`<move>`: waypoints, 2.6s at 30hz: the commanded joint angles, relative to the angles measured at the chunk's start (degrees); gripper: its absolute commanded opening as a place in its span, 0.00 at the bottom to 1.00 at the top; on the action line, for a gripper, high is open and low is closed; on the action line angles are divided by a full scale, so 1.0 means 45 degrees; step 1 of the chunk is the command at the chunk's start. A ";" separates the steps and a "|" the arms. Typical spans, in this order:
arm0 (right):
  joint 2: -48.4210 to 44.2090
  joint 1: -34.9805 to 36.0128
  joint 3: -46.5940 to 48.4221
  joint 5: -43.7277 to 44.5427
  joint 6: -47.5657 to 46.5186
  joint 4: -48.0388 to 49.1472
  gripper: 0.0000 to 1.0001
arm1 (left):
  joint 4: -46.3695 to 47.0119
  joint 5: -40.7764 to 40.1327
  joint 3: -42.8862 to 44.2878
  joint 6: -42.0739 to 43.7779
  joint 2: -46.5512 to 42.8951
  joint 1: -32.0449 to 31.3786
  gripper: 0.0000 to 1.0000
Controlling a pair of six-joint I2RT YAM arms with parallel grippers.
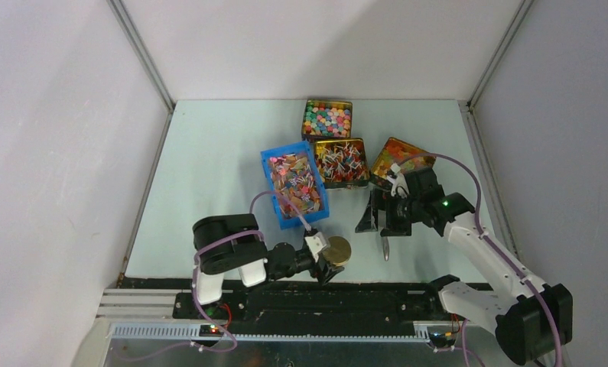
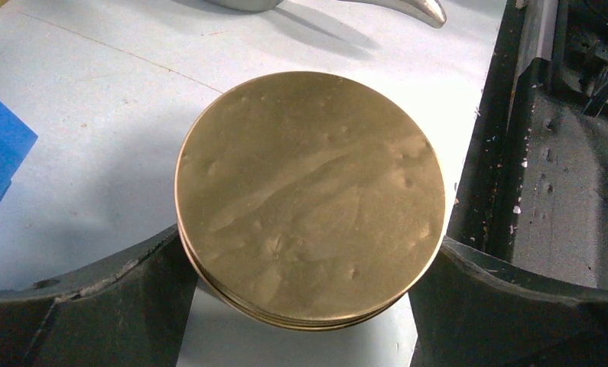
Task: Pack the candies
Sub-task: Pick up the packing bottle from the center of the board, then screw the bottle lid onto the packing bottle.
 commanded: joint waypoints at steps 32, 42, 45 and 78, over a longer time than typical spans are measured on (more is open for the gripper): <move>-0.3495 0.1955 0.0484 -0.1404 -0.5263 0.3431 0.95 | -0.5524 0.0069 -0.0591 0.1411 -0.7563 -0.0043 0.71; -0.4063 0.4386 0.1839 -0.2503 -1.0164 0.1741 0.94 | -1.4254 0.2518 0.2251 0.2140 -1.1643 -0.0043 0.69; -0.4201 0.5198 0.2309 -0.1819 -1.1714 0.1180 0.95 | -1.5306 0.2974 0.2700 0.2067 -1.2147 -0.0055 0.69; -0.0948 0.7587 0.2965 -0.2194 -1.4322 0.0913 0.96 | -1.8959 0.3163 0.5123 0.3309 -1.2902 -0.0469 0.63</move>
